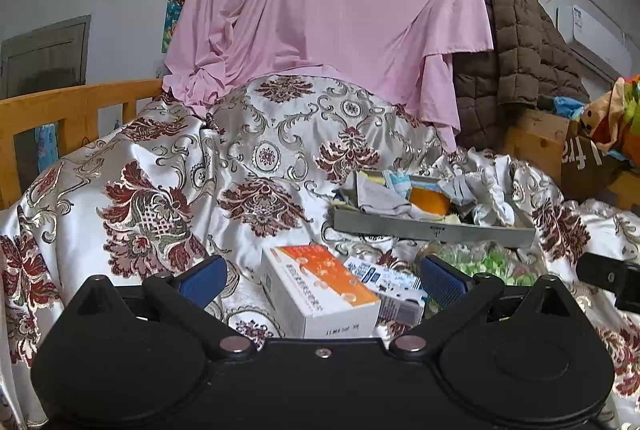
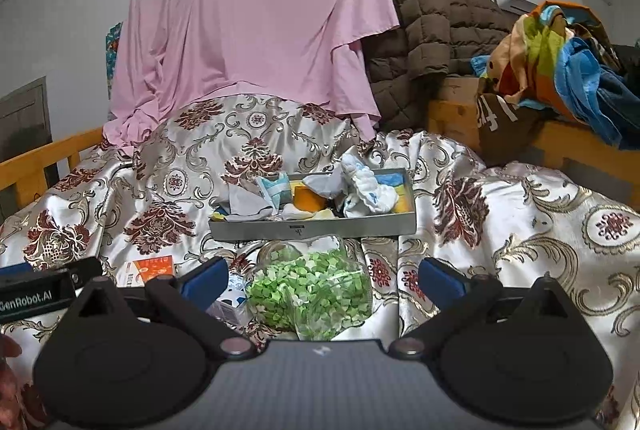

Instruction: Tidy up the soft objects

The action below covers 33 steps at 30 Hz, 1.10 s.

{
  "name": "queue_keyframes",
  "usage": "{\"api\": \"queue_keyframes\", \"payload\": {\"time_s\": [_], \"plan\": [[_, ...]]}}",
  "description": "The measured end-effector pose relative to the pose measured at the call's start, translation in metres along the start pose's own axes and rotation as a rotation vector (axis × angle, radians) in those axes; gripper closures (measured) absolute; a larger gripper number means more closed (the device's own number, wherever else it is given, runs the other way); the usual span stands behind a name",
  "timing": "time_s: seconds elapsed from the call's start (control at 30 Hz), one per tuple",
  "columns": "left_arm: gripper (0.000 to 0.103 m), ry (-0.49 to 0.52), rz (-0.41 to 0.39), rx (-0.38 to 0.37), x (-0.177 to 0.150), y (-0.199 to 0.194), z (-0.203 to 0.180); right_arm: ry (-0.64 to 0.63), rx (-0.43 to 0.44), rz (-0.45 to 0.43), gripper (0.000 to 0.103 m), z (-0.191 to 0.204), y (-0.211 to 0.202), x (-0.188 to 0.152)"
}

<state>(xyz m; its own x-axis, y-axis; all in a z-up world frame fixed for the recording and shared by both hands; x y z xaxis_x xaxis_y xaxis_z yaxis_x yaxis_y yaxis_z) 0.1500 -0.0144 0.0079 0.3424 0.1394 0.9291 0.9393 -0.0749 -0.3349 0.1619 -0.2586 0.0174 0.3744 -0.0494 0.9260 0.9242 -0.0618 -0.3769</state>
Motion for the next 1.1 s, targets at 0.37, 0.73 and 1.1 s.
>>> {"api": "queue_keyframes", "payload": {"time_s": [0.37,0.73,1.1], "plan": [[0.001,0.024,0.017,0.005,-0.008,-0.006,0.0,-0.012,-0.021,0.038,0.0,0.003,-0.001,-0.014],[0.001,0.025,0.053,0.025,-0.018,-0.005,0.006,-0.03,-0.041,0.054,0.0,0.004,0.001,-0.022],[0.001,0.036,0.066,0.023,-0.025,-0.004,0.004,-0.053,-0.036,0.064,0.0,0.009,0.004,-0.028]]}}
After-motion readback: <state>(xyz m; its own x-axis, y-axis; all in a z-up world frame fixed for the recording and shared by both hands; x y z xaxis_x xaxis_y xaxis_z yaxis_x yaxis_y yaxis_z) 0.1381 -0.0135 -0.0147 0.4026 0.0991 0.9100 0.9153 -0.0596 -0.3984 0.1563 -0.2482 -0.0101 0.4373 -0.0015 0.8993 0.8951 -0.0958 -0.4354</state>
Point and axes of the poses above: each gripper's, at about its wrist camera, not at the fingertips, and y roughly the way its jaws point, z to its left, x to its top, the point moved 2 cm from there along y, roughly the way its jaws point, and after that the axes turned 11 degrees about -x, right-handed, at the moved point
